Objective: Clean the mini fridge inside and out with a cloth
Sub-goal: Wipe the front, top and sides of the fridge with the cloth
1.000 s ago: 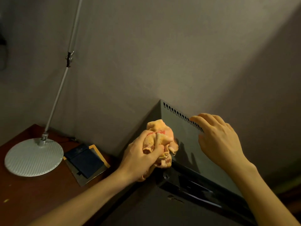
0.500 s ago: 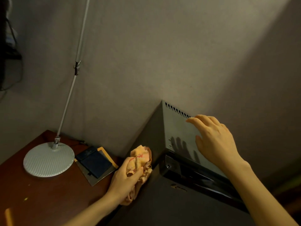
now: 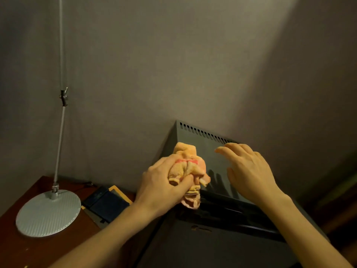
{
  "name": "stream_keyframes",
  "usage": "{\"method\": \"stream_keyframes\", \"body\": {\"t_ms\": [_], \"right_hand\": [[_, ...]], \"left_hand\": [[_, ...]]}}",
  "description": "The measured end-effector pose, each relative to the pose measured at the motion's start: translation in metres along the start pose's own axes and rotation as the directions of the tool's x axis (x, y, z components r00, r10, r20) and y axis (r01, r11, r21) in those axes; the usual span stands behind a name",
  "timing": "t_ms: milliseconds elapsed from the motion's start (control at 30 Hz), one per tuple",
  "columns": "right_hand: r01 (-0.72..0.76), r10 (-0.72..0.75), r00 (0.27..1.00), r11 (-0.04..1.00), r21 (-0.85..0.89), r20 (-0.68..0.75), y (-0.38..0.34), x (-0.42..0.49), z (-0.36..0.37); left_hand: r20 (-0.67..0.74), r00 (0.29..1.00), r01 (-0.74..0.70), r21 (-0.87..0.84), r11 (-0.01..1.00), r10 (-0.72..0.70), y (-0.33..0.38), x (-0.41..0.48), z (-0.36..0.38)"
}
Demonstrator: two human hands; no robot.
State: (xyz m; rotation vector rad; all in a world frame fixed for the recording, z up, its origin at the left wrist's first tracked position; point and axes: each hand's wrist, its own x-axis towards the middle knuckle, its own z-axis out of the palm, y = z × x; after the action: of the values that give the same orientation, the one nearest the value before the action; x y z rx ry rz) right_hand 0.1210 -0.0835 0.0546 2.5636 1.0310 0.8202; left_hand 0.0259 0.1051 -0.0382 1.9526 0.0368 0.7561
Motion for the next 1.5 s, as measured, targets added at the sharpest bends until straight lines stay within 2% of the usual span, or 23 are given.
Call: {"method": "stream_keyframes", "body": {"t_ms": [67, 167, 267, 433, 633, 900, 1100, 1200, 1267, 1367, 1500], "right_hand": [[-0.011, 0.011, 1.000, 1.000, 0.001, -0.006, 0.008, -0.002, 0.001], [-0.007, 0.007, 1.000, 1.000, 0.016, -0.017, 0.022, 0.000, 0.005], [0.006, -0.005, 1.000, 0.999, 0.045, -0.003, 0.035, 0.003, 0.009], [0.013, -0.018, 0.999, 0.994, 0.107, 0.047, 0.065, -0.007, 0.025], [-0.026, 0.009, 0.994, 0.988, 0.154, 0.111, 0.120, -0.032, 0.049], [0.001, -0.018, 0.996, 0.980, 0.197, 0.088, 0.185, -0.080, 0.075], [0.018, -0.046, 0.993, 0.969, 0.246, 0.108, 0.223, -0.111, 0.086], [0.032, -0.054, 0.996, 0.956, 0.293, 0.068, 0.229, -0.113, 0.087], [0.052, -0.066, 0.997, 0.939, 0.341, 0.030, 0.226, -0.109, 0.087], [0.089, -0.087, 0.996, 0.903, 0.421, -0.024, 0.210, -0.097, 0.085], [0.127, -0.104, 0.992, 0.886, 0.447, -0.075, 0.192, -0.082, 0.079]], "left_hand": [[0.042, 0.998, -0.059, 0.219, 0.974, 0.052, 0.012, 0.008, 0.002], [0.123, 0.981, -0.190, 0.461, 0.867, 0.150, 0.028, 0.018, 0.011], [0.183, 0.960, -0.278, 0.546, 0.790, 0.212, 0.037, 0.029, 0.025], [0.221, 0.961, -0.273, 0.646, 0.713, 0.169, 0.050, 0.044, 0.056], [0.273, 0.954, -0.284, 0.688, 0.668, 0.125, 0.066, 0.059, 0.114], [0.288, 0.953, -0.279, 0.726, 0.629, 0.091, 0.089, 0.072, 0.194], [0.279, 0.960, -0.215, 0.703, 0.678, 0.016, 0.109, 0.073, 0.247], [0.302, 0.953, -0.175, 0.619, 0.766, -0.026, 0.121, 0.073, 0.250], [0.270, 0.963, -0.154, 0.592, 0.791, -0.014, 0.125, 0.071, 0.241], [0.221, 0.973, -0.196, 0.631, 0.751, 0.068, 0.121, 0.062, 0.217], [0.233, 0.967, -0.239, 0.670, 0.703, 0.107, 0.110, 0.050, 0.184]]}}
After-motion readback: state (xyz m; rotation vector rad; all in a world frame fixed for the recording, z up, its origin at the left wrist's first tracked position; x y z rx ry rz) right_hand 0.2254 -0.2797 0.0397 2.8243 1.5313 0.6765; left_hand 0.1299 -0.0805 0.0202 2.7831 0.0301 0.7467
